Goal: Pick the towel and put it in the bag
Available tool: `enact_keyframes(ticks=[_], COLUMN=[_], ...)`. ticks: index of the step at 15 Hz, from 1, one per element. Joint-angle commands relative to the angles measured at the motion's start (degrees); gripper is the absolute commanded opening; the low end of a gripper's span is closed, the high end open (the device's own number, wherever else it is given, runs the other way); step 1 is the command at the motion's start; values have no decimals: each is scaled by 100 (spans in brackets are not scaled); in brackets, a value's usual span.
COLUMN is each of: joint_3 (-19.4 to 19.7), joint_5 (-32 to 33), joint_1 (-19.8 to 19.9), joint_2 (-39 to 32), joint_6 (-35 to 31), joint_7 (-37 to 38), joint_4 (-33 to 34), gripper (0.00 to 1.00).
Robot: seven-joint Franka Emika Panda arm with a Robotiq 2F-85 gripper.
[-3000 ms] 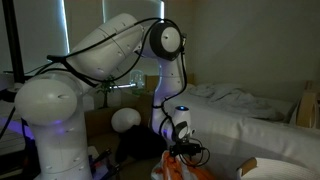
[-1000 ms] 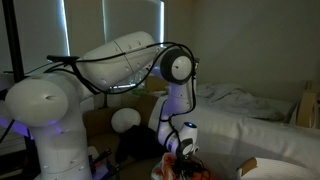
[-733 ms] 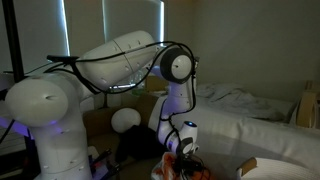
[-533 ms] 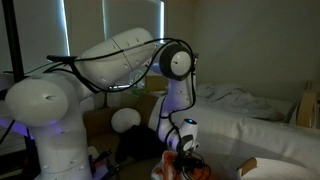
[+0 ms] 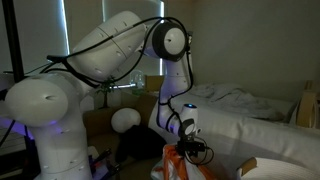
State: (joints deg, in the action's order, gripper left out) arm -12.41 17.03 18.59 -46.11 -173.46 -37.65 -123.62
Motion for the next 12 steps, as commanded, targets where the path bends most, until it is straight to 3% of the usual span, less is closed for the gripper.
enact_keyframes(ticks=[1, 10, 12], joint_3=[-128, -218, -392], joint_5=[-162, -544, -785], joint_1=[43, -24, 115], joint_2=[943, 2336, 2664], joint_6=[-27, 231, 324], joint_7=[288, 841, 828], joint_4=[-614, -919, -975], gripper=[7, 7, 7])
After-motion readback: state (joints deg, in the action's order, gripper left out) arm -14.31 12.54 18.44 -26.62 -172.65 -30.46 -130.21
